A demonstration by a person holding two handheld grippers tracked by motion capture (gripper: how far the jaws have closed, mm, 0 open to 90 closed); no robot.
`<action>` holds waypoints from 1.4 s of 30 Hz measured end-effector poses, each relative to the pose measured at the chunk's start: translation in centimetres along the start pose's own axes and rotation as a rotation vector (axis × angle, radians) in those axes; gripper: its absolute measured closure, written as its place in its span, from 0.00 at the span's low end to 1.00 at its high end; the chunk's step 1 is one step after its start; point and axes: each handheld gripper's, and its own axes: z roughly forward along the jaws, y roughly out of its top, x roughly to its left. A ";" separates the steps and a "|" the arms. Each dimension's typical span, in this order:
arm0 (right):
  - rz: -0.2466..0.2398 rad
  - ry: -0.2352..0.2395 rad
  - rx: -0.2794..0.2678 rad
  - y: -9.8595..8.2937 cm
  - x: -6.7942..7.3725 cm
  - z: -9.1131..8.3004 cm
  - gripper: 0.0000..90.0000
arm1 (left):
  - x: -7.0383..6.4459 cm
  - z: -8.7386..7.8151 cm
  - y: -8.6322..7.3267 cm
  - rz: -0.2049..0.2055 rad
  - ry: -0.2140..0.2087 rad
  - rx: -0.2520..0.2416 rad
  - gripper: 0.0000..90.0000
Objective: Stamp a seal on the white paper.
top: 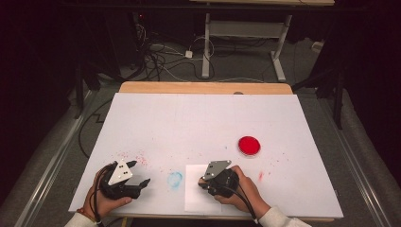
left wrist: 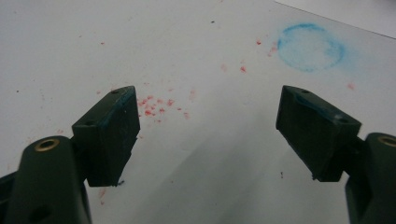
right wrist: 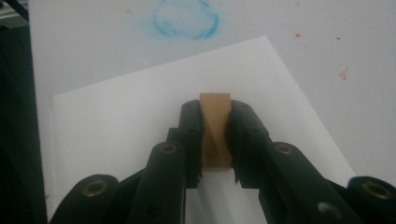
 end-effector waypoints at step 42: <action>0.043 -0.129 -0.177 1.0 -2.4 -7.5 0.85 | 0.3 0.1 -0.4 -0.011 -0.013 0.007 0.23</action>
